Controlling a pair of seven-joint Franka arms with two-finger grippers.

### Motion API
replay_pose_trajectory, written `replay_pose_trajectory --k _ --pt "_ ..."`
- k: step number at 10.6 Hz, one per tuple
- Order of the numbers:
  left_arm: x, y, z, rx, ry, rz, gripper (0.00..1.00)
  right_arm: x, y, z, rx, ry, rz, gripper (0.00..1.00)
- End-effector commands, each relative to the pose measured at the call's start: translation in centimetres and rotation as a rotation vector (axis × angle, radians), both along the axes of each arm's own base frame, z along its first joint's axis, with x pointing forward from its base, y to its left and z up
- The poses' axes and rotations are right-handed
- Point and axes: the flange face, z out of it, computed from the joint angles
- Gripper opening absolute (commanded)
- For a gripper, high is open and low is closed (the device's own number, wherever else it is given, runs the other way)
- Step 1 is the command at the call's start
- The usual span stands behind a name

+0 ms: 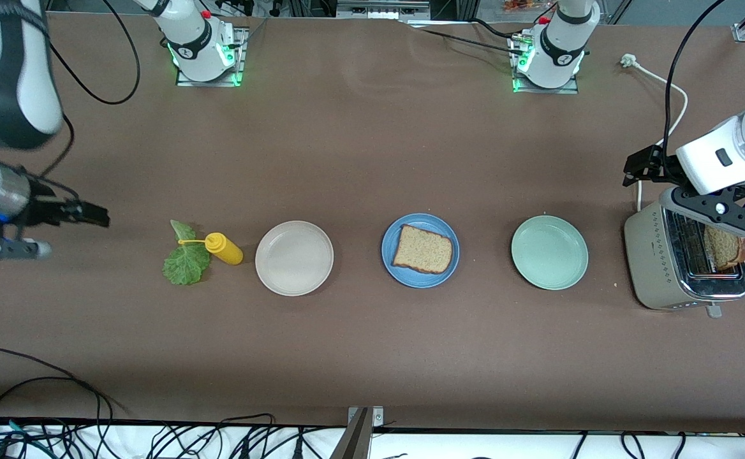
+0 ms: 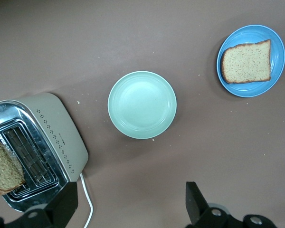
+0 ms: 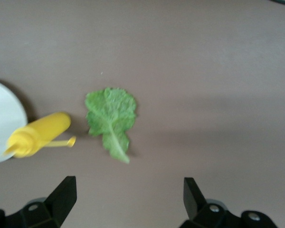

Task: Make sandwich in blue plate with both arms
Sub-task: 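Reach the right gripper to the lettuce leaf while the left gripper retracts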

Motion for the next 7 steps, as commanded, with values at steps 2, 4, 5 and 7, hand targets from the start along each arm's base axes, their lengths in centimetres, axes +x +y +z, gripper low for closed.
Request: replay_pose_trajectory --k 2,4,5,7 --pt "-1.8 0.3 0.3 0.043 0.041 0.02 1.0 2.8 1.9 -7.3 0.001 0.01 0.036 1.0" --pt "-2.1 -1.0 0.7 0.057 0.033 0.019 1.0 3.8 2.5 -11.1 -0.004 0.009 0.061 1.0" --pt "-2.6 -0.2 1.4 0.016 0.024 0.057 1.0 4.3 2.8 -12.2 -0.006 -0.014 0.068 1.0" --pt "-4.6 0.9 2.7 -0.032 -0.081 0.094 1.0 4.7 3.0 -15.6 0.012 -0.012 0.069 1.0"
